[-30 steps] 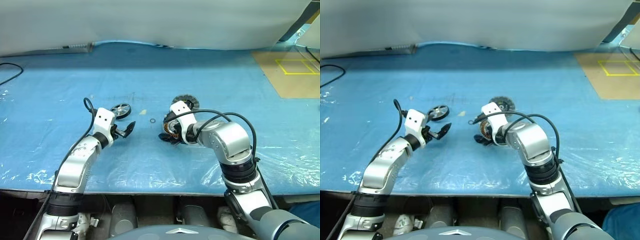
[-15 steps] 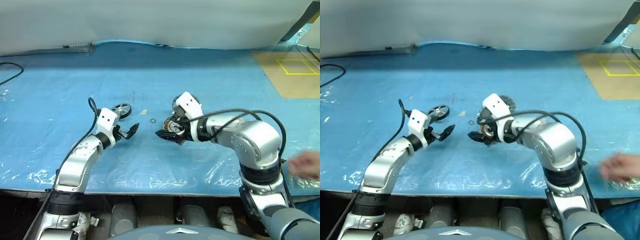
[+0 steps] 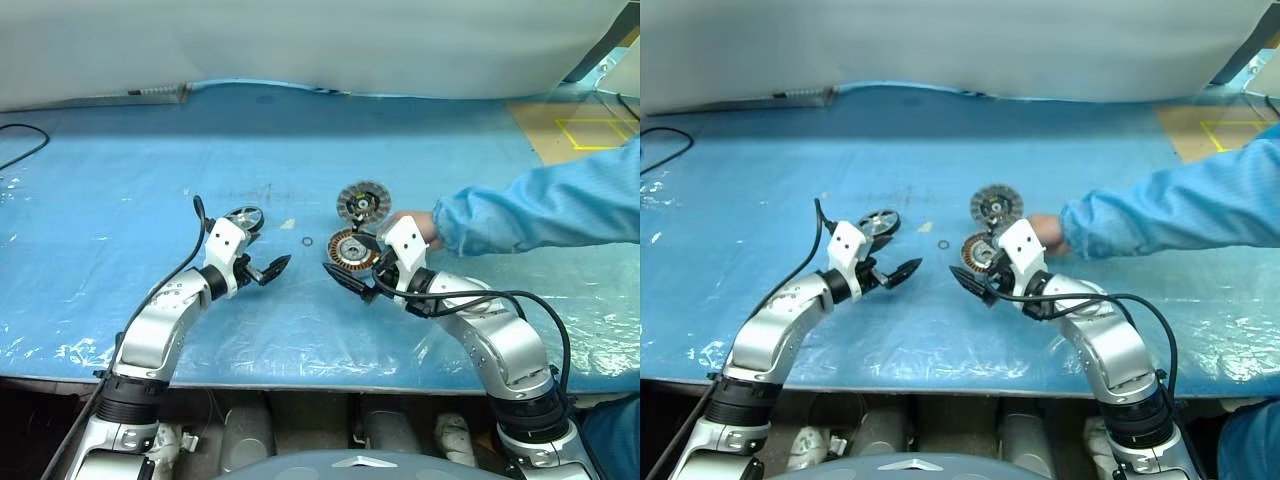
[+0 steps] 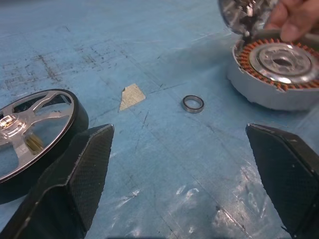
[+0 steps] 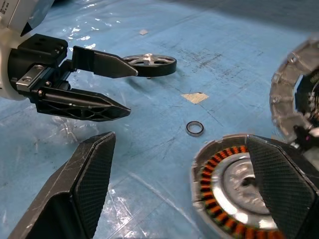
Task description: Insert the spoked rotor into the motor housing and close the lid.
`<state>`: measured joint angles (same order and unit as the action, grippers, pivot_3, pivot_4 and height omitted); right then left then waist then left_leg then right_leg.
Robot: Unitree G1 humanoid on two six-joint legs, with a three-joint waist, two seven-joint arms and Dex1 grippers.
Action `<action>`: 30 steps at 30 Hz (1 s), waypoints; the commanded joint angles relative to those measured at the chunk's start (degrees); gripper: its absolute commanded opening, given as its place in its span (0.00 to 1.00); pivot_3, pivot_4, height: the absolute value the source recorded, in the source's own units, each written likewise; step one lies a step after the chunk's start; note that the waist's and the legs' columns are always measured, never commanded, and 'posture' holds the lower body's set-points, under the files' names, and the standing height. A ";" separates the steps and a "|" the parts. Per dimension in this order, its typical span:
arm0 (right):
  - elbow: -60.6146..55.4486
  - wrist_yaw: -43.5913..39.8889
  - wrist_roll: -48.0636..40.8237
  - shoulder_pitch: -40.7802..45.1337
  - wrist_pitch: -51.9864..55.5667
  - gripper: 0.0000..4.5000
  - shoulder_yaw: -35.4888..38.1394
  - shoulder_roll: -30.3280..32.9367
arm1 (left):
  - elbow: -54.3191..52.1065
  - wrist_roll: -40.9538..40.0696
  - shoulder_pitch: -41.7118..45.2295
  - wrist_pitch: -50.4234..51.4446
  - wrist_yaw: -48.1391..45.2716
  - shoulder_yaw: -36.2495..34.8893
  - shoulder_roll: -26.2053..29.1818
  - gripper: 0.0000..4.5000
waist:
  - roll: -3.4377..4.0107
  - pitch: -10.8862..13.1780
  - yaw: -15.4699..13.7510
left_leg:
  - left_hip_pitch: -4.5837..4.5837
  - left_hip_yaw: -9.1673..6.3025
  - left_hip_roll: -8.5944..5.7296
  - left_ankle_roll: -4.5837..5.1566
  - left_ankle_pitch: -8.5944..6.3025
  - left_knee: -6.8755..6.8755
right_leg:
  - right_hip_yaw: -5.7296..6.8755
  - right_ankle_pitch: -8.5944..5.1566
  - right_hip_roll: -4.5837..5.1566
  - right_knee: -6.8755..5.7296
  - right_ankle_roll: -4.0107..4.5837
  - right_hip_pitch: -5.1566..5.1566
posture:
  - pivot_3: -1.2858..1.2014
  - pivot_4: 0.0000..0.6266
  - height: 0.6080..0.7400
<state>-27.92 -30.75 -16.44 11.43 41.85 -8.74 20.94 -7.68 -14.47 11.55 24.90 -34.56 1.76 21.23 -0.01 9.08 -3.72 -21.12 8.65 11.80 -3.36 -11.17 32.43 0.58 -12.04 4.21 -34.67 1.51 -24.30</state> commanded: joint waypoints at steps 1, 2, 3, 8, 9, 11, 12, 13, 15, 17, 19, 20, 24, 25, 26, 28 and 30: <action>-1.07 0.24 -0.20 0.55 -0.97 0.98 -0.28 0.16 | -0.63 0.00 0.60 -1.58 -0.37 -0.11 0.39 1.00 | 0.00 0.00 0.00 | 0.00 0.00 0.00 0.00 0.00 0.00 | 0.00 0.00 0.00 0.00 0.00 0.00 | 0.52 0.24 1.00; -1.01 0.24 -0.22 0.64 -0.89 0.98 -0.35 0.20 | -0.55 0.02 0.57 -1.66 -0.39 -0.11 0.40 1.00 | 0.00 0.00 0.00 | 0.00 0.00 0.00 0.00 0.00 0.00 | 0.00 0.00 0.00 0.00 0.00 0.00 | 0.52 0.24 1.00; -0.94 0.18 -0.28 0.74 -0.85 0.98 -0.42 0.22 | -0.42 0.06 0.47 -1.82 -0.43 -0.13 0.42 1.00 | 0.00 0.00 0.00 | 0.00 0.00 0.00 0.00 0.00 0.00 | 0.00 0.00 0.00 0.00 0.00 0.00 | 0.52 0.24 1.00; -0.38 -0.11 -0.58 1.62 -0.74 0.98 -0.89 0.19 | 0.29 0.25 -0.17 -2.93 -0.65 -0.32 0.54 1.00 | 0.00 0.00 0.01 | 0.01 0.00 0.00 0.00 0.00 0.01 | -0.01 0.00 0.00 -0.01 0.00 0.00 | 0.52 0.24 1.00; -0.23 -0.16 -0.65 1.83 -0.69 0.98 -0.96 0.14 | 0.39 0.27 -0.29 -3.14 -0.65 -0.34 0.55 1.00 | 0.00 0.00 0.01 | 0.00 0.00 0.00 0.00 0.00 0.01 | -0.01 0.00 0.00 -0.01 0.00 0.00 | 0.52 0.24 1.00; 0.19 -0.25 -0.61 2.27 -0.71 0.98 -1.22 0.06 | 0.61 0.39 -0.54 -3.59 -0.60 -0.30 0.55 1.00 | 0.00 0.00 0.00 | 0.01 0.00 0.00 0.00 0.00 0.01 | 0.00 0.00 0.00 -0.01 0.00 0.00 | 0.52 0.24 1.00; 0.44 -0.36 -0.66 2.65 -0.34 0.98 -1.41 0.07 | 0.67 0.42 -0.60 -3.74 -0.56 -0.28 0.53 1.00 | 0.00 0.00 -0.03 | 0.01 0.00 0.01 0.00 0.00 0.01 | 0.00 0.00 0.00 -0.01 0.00 0.00 | 0.52 0.24 1.00; 0.67 -0.30 -0.68 3.10 0.34 0.98 -1.56 0.08 | 0.71 0.43 -0.64 -3.85 -0.53 -0.27 0.51 1.00 | 0.00 0.00 -0.03 | 0.00 0.00 0.00 0.00 0.00 0.01 | 0.00 0.00 0.00 -0.01 0.00 0.00 | 0.52 0.24 1.00; 1.06 0.39 -0.31 4.98 4.81 0.98 -2.32 0.89 | 0.75 0.46 -0.63 -4.01 -0.45 -0.24 0.44 1.00 | 0.00 0.00 0.03 | 0.00 0.00 0.00 0.00 0.00 0.01 | -0.01 0.00 0.00 -0.01 0.00 0.00 | 0.52 0.24 1.00; 1.25 0.20 0.67 7.99 9.04 0.98 -4.11 2.91 | 0.71 0.53 -0.66 -4.18 -0.36 -0.21 0.39 1.00 | 0.00 0.00 0.05 | 0.01 0.00 0.00 0.00 0.00 0.02 | -0.01 0.00 0.00 -0.03 0.00 0.00 | 0.52 0.24 1.00; 1.52 -1.61 0.19 11.82 13.14 0.98 -5.94 5.39 | 0.74 0.66 -0.53 -4.26 -0.24 -0.12 0.32 1.00 | 0.00 0.00 0.02 | 0.01 -0.01 0.00 0.00 0.00 0.04 | -0.01 0.00 0.00 -0.04 0.00 0.00 | 0.52 0.24 1.00; 1.99 -2.74 -0.25 13.90 14.91 0.98 -6.70 6.47 | 0.83 0.73 -0.39 -4.27 -0.19 -0.05 0.26 1.00 | 0.00 0.00 0.03 | 0.02 -0.01 0.00 0.00 0.00 0.05 | -0.01 0.00 0.00 -0.05 0.00 0.01 | 0.52 0.24 1.00; 7.62 -4.71 2.70 23.83 17.26 0.98 -10.83 10.15 | 0.72 0.89 0.15 -4.08 0.11 0.22 0.00 1.00 | 0.01 0.00 0.01 | 0.02 -0.01 0.00 0.00 0.01 0.07 | -0.01 0.01 -0.01 -0.08 0.01 0.00 | 0.52 0.24 1.00; 9.76 -4.79 3.52 26.14 17.27 0.98 -11.60 10.38 | 0.62 0.89 0.26 -3.99 0.19 0.22 -0.06 1.00 | 0.01 0.00 -0.01 | 0.01 -0.02 0.01 -0.01 0.01 0.07 | 0.00 0.01 -0.01 -0.08 0.02 0.01 | 0.52 0.24 1.00; 12.60 -4.86 4.60 28.45 16.84 0.98 -12.50 10.38 | 0.56 0.89 0.38 -3.90 0.28 0.23 -0.14 1.00 | 0.01 0.00 0.00 | 0.01 -0.02 0.01 0.00 0.01 0.07 | -0.01 0.01 -0.01 -0.08 0.02 0.00 | 0.52 0.24 1.00; 17.92 -5.23 6.24 31.92 15.94 0.98 -13.91 9.98 | 0.32 0.92 0.48 -3.76 0.45 0.34 -0.26 1.00 | 0.01 0.00 -0.03 | 0.00 -0.01 0.00 -0.01 0.01 0.09 | -0.01 0.01 -0.01 -0.09 0.02 0.00 | 0.52 0.24 1.00; 24.10 -5.62 8.37 34.71 13.79 0.98 -15.67 9.10 | -0.39 1.68 0.26 -4.61 0.54 1.06 -0.17 1.00 | 0.00 0.00 -0.07 | -0.01 -0.01 0.00 -0.01 0.01 0.09 | -0.01 0.01 -0.01 -0.08 0.03 0.01 | 0.52 0.24 1.00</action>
<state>-7.00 -35.93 -9.94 44.34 57.80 -23.20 30.63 -5.50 -13.22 11.34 21.71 -34.19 2.48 20.89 -0.01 9.08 -3.79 -21.14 8.64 11.81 -3.36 -11.16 32.52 0.57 -12.03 4.20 -34.75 1.55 -24.30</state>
